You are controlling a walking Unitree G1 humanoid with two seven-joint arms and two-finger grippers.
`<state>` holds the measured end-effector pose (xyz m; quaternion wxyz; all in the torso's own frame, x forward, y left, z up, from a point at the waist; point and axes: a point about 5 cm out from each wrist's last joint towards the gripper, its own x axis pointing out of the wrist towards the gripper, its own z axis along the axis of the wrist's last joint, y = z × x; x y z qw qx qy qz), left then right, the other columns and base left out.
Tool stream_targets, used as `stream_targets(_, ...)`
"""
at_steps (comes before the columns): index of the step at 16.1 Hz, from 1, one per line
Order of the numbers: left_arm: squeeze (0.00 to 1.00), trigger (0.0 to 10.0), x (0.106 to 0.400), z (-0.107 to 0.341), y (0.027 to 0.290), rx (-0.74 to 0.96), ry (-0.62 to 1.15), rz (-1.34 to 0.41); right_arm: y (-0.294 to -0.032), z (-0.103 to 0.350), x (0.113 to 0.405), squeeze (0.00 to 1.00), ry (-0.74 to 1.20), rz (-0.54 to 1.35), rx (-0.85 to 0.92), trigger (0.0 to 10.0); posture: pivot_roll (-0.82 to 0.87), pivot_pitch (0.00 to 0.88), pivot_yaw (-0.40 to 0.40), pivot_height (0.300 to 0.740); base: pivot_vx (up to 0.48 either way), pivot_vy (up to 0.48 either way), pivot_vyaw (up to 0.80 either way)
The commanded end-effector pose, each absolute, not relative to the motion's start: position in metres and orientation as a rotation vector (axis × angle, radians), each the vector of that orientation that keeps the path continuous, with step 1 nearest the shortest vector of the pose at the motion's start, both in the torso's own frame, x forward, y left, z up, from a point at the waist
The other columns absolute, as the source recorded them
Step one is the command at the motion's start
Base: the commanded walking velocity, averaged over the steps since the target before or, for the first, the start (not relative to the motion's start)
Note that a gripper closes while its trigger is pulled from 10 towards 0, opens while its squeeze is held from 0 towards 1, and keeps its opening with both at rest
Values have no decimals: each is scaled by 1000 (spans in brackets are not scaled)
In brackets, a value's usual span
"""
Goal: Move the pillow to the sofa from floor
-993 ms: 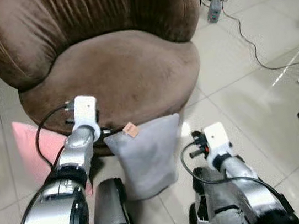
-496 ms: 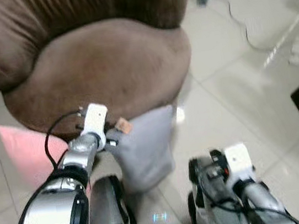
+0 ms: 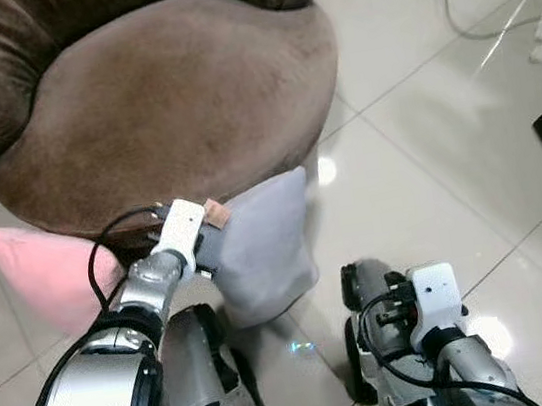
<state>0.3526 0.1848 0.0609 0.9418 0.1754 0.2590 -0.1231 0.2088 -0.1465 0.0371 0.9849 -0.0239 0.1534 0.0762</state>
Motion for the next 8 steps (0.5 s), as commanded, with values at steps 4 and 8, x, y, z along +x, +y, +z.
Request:
stream_targets(4, 0, 0, 343, 47, 188, 359, 587, -267, -142, 30, 200, 0, 355, 139, -35, 10000, -293, 390, 63, 569, 0, 0, 0)
stream_targets(8, 0, 0, 345, 51, 187, 364, 568, -281, -138, 29, 204, 0, 357, 144, -31, 10000, -275, 369, 64, 569, 0, 0, 0)
